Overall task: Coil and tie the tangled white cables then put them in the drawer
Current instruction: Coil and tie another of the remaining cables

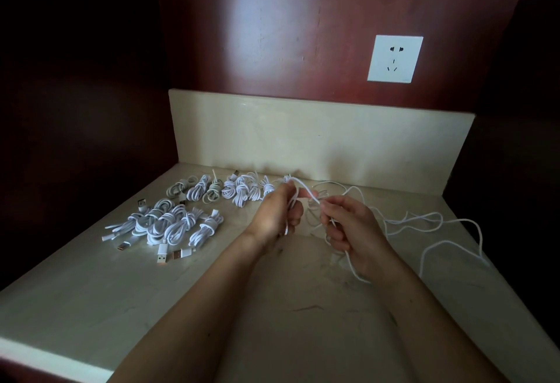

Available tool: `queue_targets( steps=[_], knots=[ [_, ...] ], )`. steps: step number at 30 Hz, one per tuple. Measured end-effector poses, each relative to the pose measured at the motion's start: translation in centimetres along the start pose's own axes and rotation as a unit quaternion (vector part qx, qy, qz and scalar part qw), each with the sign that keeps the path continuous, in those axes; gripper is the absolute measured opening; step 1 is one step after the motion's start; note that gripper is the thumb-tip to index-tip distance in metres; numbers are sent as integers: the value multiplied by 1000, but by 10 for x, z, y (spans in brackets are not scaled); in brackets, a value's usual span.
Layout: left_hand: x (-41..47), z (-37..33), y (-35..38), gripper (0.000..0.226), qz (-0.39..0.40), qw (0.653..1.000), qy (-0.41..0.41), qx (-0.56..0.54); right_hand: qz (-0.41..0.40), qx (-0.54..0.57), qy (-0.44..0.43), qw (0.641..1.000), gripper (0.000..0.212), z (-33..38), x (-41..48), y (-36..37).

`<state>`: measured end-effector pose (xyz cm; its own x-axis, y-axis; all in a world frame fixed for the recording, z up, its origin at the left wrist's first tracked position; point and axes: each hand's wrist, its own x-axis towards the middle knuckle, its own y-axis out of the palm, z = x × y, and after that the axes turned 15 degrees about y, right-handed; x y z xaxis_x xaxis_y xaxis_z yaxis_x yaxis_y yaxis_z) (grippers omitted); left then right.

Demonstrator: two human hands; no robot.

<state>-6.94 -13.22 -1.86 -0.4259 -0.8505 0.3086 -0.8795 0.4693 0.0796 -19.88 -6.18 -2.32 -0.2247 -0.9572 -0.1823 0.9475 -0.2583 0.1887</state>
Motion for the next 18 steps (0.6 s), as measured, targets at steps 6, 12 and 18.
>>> queue_targets(
  steps=[6, 12, 18],
  knots=[
    [7, -6, -4, 45, -97, 975, -40, -194, -47, -120, -17, 991, 4, -7, 3, 5],
    [11, -4, -8, 45, -164, 974, -50, -148, -58, -255, -86, 961, 12, -14, 2, 8],
    [12, -5, -13, 43, -179, 927, -64, -322, -45, -356, -137, 923, 8, -25, 8, 4]
  ],
)
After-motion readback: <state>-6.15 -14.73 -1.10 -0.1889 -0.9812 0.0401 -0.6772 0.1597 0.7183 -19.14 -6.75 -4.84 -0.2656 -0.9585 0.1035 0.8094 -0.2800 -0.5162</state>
